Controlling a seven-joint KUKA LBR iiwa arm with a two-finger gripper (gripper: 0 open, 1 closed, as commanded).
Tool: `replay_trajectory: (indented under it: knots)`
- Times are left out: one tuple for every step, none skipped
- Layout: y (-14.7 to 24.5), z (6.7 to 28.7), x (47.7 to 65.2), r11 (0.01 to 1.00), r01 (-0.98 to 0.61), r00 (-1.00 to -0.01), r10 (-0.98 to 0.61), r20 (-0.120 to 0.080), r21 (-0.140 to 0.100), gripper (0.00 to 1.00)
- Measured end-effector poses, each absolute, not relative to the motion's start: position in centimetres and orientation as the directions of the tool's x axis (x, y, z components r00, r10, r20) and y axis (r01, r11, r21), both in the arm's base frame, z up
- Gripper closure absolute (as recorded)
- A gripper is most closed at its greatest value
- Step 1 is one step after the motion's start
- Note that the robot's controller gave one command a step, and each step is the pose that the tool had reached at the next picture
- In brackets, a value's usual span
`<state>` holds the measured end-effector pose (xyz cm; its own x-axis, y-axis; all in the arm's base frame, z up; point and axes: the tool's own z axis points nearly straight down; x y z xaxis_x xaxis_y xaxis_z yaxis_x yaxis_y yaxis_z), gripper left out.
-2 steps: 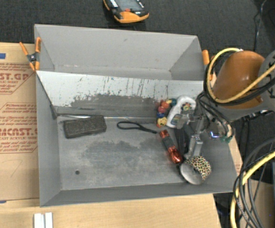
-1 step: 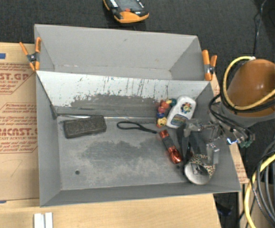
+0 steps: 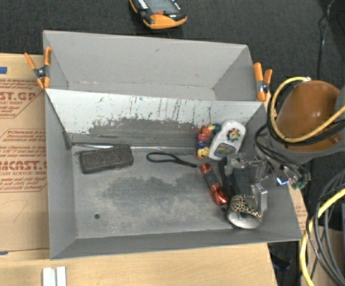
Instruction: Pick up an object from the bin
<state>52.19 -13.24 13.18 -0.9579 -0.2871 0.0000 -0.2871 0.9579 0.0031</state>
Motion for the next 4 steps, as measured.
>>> replay_trajectory:
  knots:
    - [-13.1, 13.5, 52.0, 0.962, -0.274, -0.962, -0.274, -0.006, 0.000, 0.00]
    - [-11.7, 11.2, 55.6, 0.923, -0.384, -0.923, -0.384, -0.036, -0.011, 0.00]
    - [-12.2, 12.6, 53.5, 0.834, -0.551, -0.834, -0.551, -0.017, -0.010, 0.00]
    - [-13.2, 9.5, 54.6, 0.714, -0.700, -0.714, -0.700, -0.016, -0.012, 0.00]
